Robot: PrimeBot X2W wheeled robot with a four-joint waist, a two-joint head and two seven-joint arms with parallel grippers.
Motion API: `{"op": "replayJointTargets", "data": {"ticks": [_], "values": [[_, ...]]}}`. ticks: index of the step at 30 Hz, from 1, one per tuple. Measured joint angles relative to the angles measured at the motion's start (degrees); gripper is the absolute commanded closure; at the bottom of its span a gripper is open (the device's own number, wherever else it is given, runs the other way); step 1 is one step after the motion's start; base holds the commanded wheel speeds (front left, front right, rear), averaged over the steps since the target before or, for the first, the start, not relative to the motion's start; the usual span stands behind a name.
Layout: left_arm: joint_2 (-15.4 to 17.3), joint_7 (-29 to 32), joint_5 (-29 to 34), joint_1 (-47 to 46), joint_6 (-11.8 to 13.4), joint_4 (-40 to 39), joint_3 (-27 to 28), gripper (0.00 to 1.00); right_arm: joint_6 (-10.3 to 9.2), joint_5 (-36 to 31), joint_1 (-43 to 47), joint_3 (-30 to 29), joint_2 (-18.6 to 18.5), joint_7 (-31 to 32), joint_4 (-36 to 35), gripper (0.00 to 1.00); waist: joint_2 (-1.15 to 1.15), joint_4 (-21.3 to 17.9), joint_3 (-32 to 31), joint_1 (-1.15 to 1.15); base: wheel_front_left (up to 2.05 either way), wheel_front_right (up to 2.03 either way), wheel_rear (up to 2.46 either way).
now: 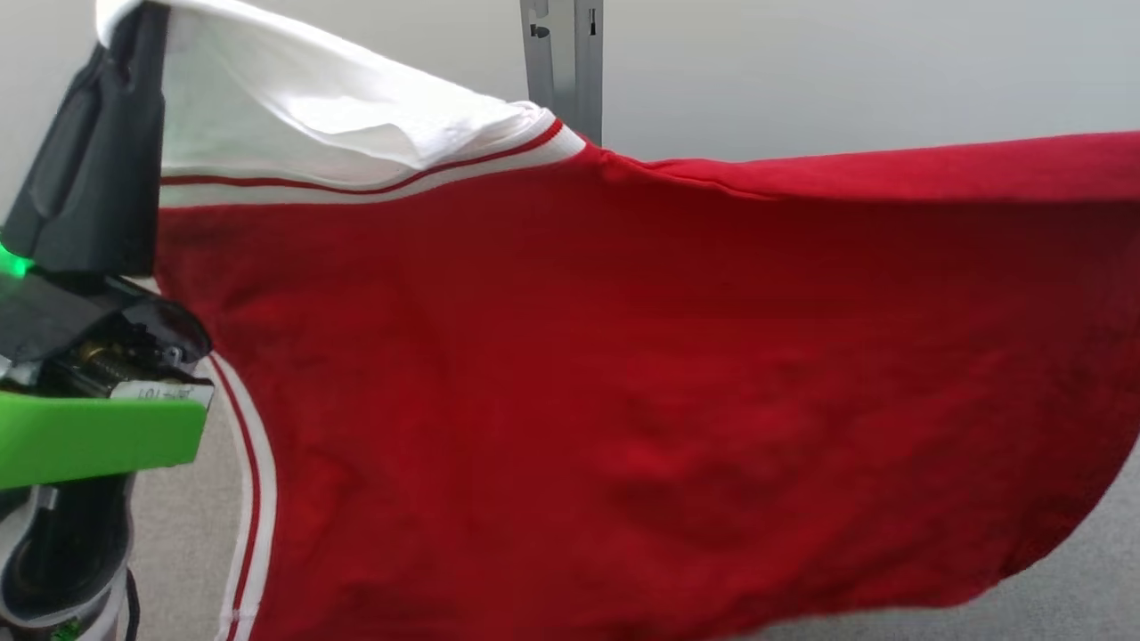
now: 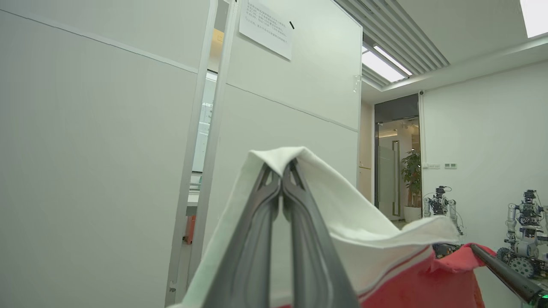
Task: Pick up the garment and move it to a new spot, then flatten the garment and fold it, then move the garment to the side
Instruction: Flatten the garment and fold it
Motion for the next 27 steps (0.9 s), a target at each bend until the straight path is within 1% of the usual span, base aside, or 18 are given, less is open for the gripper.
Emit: {"op": "replayJointTargets", "data": {"ticks": [2,5,7,10,13,15,18,20,23,25,27], "values": [[1.1,2.2,0.0,-2.5,0.8,-0.8,0.0,1.0,0.0,-0.2,-0.4,-0.5,0.0,2.3,-1.7,1.0,0.0,-0.8,0.2,0.0,0.0,0.0,0.0],[1.1,3.4,-0.5,-4.1,1.4,-0.5,-0.4,1.0,-0.01,0.0,-0.5,-0.7,0.0,3.4,-0.8,1.0,0.0,-1.1,1.2,0.0,0.0,0.0,0.0],[0.3,3.6,-1.4,-4.9,1.8,0.8,-0.9,1.0,0.0,0.2,-0.7,-0.4,0.0,3.7,1.3,1.0,0.0,-1.2,2.2,0.0,0.0,0.0,0.0],[0.0,3.9,-1.4,-7.2,1.6,4.6,-2.0,1.0,-0.01,-0.1,-3.3,1.1,0.0,3.9,5.3,1.0,0.0,-1.2,4.3,0.0,0.0,0.0,0.0],[-0.5,3.9,-0.3,-12.9,0.7,10.0,-2.9,1.0,-0.01,-1.6,-10.5,4.2,0.0,3.7,11.0,1.0,0.0,-1.2,7.2,0.0,0.0,0.0,0.0],[-0.7,3.1,1.8,-19.3,-0.1,15.9,-3.5,1.0,-0.01,-3.6,-18.1,6.4,0.0,2.8,16.9,1.0,0.0,-1.2,9.9,0.0,0.0,0.0,0.0],[-1.3,0.6,6.6,-30.2,-1.0,27.1,-5.0,1.0,0.0,-12.1,-31.5,8.5,-0.7,-1.3,27.2,1.0,0.0,-1.0,14.1,0.0,0.0,0.0,0.0],[-2.2,-1.6,10.2,-37.6,-2.1,34.7,-6.9,1.0,0.0,-15.2,-40.3,8.4,-0.4,-4.2,34.8,1.0,0.0,-0.8,16.9,0.0,0.0,0.0,0.0],[-4.7,-6.2,15.2,-49.8,-3.2,47.7,-9.2,1.0,-0.01,-22.2,-54.1,8.1,-0.3,-9.8,47.4,1.0,0.0,-0.3,21.6,0.0,0.0,0.0,0.0],[-6.8,-10.2,17.1,-55.7,-3.4,54.5,-10.0,1.0,0.0,-27.1,-61.0,7.6,-0.1,-13.5,54.4,1.0,0.0,0.1,24.3,0.01,0.0,0.0,0.0],[-8.9,-15.2,18.3,-60.1,-3.8,60.5,-9.8,1.0,0.03,-30.1,-66.6,5.6,0.0,-17.8,61.2,1.0,0.0,0.5,26.9,0.01,0.0,0.0,0.0]]}}
